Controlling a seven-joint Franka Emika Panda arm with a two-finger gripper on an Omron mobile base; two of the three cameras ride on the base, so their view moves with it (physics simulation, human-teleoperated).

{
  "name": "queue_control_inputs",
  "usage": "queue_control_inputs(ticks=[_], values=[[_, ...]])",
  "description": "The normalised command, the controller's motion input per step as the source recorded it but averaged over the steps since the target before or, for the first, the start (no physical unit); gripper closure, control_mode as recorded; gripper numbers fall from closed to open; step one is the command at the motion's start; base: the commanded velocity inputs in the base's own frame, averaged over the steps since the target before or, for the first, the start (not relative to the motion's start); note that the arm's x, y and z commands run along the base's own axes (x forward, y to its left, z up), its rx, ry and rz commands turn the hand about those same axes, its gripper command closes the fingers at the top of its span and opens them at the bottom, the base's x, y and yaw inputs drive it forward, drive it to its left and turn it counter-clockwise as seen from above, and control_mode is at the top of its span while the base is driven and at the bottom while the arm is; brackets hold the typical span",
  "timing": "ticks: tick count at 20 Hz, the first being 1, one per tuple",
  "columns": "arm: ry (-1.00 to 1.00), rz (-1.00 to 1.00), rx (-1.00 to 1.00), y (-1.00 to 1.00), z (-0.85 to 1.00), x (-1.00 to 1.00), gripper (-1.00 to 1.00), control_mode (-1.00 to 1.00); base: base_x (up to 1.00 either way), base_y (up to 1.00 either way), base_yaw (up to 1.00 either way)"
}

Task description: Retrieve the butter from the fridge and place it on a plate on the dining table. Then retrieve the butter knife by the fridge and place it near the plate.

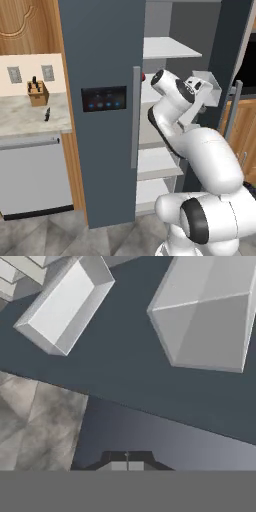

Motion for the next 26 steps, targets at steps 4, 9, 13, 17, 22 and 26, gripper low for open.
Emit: queue_control_inputs(ticks=[4,9,13,17,22,26], values=[[0.43,-0.16,-0.22,0.0,0.54,0.35,1.0,-1.0,0.0,0.0,0.0],[-0.01,-0.05,0.01,-0.24,-0.04,0.21,1.0,-1.0,0.0,0.0,0.0],[-0.02,0.01,0.02,-0.31,-0.01,0.3,1.0,-1.0,0.0,0.0,0.0],[0.0,0.0,0.0,-0.1,0.0,0.2,-1.0,-1.0,0.0,0.0,0.0],[0.0,0.0,0.0,-0.03,0.0,0.03,-1.0,-1.0,0.0,0.0,0.0],[0.0,0.0,0.0,-0.14,-0.04,0.13,-1.0,-1.0,0.0,0.0,0.0]])
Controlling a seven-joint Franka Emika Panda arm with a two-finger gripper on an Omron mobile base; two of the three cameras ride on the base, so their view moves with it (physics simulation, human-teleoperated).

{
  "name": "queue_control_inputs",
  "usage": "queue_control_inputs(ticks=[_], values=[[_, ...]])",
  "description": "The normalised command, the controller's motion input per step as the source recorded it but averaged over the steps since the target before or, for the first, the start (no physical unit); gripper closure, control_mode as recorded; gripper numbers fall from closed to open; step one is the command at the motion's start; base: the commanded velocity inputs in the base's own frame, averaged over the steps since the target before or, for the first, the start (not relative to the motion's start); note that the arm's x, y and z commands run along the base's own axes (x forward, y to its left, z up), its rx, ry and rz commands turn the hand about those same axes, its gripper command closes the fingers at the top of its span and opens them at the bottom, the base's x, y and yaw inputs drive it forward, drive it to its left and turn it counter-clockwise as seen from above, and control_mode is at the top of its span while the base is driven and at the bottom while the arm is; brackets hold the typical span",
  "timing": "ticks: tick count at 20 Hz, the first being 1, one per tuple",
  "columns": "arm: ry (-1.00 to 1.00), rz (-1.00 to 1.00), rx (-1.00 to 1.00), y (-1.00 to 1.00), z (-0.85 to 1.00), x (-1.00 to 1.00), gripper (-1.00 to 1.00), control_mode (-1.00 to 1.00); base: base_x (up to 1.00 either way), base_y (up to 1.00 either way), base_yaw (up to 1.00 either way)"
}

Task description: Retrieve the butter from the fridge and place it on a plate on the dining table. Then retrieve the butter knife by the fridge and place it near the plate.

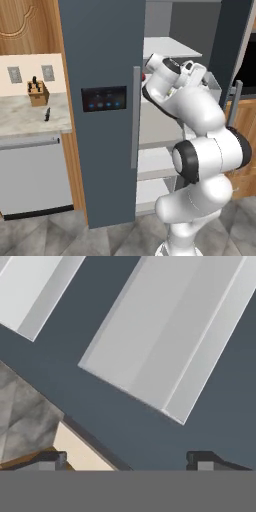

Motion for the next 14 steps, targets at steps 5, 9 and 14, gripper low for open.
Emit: queue_control_inputs(ticks=[5,9,14], values=[[0.01,-0.04,0.0,-0.82,-0.24,0.05,-1.0,-1.0,0.0,0.0,0.0],[0.01,-0.1,0.0,-0.96,-0.14,0.01,-1.0,-1.0,0.0,0.0,0.0],[0.04,-0.12,0.01,-1.0,-0.09,0.0,-1.0,-1.0,0.0,0.0,0.0]])
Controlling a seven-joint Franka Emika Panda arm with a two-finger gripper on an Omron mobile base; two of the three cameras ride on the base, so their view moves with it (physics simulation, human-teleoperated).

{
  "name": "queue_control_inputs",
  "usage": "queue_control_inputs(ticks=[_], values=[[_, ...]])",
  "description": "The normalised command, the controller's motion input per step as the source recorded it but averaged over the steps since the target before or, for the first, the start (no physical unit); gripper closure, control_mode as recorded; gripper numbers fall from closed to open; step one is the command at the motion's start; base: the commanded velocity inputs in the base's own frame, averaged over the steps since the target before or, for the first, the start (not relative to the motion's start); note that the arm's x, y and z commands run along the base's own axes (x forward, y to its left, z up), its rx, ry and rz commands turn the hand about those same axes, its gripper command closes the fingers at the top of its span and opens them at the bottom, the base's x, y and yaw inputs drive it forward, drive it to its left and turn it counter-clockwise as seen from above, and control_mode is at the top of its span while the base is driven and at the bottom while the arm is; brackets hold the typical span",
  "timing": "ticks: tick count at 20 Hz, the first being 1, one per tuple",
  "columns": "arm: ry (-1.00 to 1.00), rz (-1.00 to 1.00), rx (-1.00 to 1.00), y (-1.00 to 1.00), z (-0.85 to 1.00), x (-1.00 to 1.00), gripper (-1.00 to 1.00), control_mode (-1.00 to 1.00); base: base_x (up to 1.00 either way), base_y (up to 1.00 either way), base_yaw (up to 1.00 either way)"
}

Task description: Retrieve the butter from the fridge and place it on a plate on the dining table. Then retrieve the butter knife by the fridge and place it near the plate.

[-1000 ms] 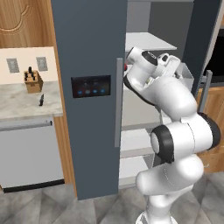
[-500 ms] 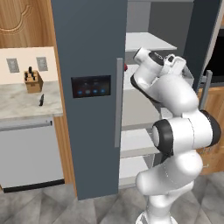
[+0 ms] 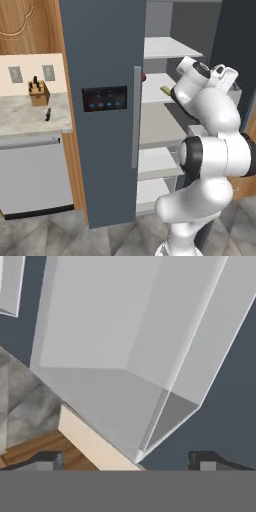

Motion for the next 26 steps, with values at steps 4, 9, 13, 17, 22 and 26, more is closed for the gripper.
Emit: queue_control_inputs(ticks=[4,9,13,17,22,26], values=[[-0.01,-0.05,0.09,-0.64,0.05,-0.08,-1.0,-1.0,0.0,0.0,0.0],[-0.02,0.0,0.16,0.53,0.14,-0.1,-1.0,-1.0,0.0,0.0,0.0],[-0.11,-0.03,0.43,0.86,0.13,0.04,-1.0,-1.0,0.0,0.0,0.0],[-0.13,-0.14,0.72,0.72,0.01,0.07,-1.0,-1.0,0.0,0.0,0.0],[-0.23,-0.2,0.61,0.9,0.0,0.02,-1.0,-1.0,0.0,0.0,0.0],[-0.22,-0.05,0.27,0.25,0.01,-0.8,-1.0,-1.0,0.0,0.0,0.0]])
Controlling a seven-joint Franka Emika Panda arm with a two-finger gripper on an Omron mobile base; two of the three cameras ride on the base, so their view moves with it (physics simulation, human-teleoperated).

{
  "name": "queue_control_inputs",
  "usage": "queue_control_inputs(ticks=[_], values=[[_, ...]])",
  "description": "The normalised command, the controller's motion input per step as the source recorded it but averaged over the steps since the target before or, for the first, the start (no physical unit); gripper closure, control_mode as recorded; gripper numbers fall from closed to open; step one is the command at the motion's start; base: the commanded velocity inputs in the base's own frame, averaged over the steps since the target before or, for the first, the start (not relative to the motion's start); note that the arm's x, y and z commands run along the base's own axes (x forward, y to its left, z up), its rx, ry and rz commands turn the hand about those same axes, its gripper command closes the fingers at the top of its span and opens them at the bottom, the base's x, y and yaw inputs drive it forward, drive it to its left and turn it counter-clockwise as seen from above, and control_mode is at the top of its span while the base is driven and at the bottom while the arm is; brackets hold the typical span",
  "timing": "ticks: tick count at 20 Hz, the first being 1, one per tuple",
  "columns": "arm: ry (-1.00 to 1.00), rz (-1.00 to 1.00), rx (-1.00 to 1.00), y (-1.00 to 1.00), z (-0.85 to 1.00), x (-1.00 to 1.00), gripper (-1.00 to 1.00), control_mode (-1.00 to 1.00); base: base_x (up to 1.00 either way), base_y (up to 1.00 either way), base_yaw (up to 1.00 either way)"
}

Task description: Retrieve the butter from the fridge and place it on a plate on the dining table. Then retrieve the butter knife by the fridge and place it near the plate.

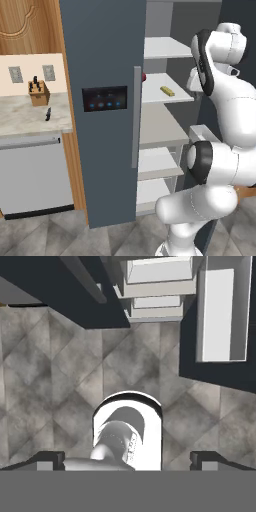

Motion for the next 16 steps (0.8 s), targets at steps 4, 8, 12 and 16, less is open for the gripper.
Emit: queue_control_inputs(ticks=[4,8,12,16], values=[[-0.03,0.0,0.07,0.25,-0.04,-0.99,-1.0,-1.0,0.0,0.0,0.0],[-0.06,0.0,-0.04,0.71,-0.24,-0.89,-1.0,-1.0,0.0,0.0,0.0],[-0.13,0.0,-0.1,0.49,-0.42,-0.52,-1.0,-1.0,0.0,0.0,0.0],[-0.07,-0.08,0.0,-0.06,-0.58,-0.05,-1.0,-1.0,0.0,0.0,0.0]])
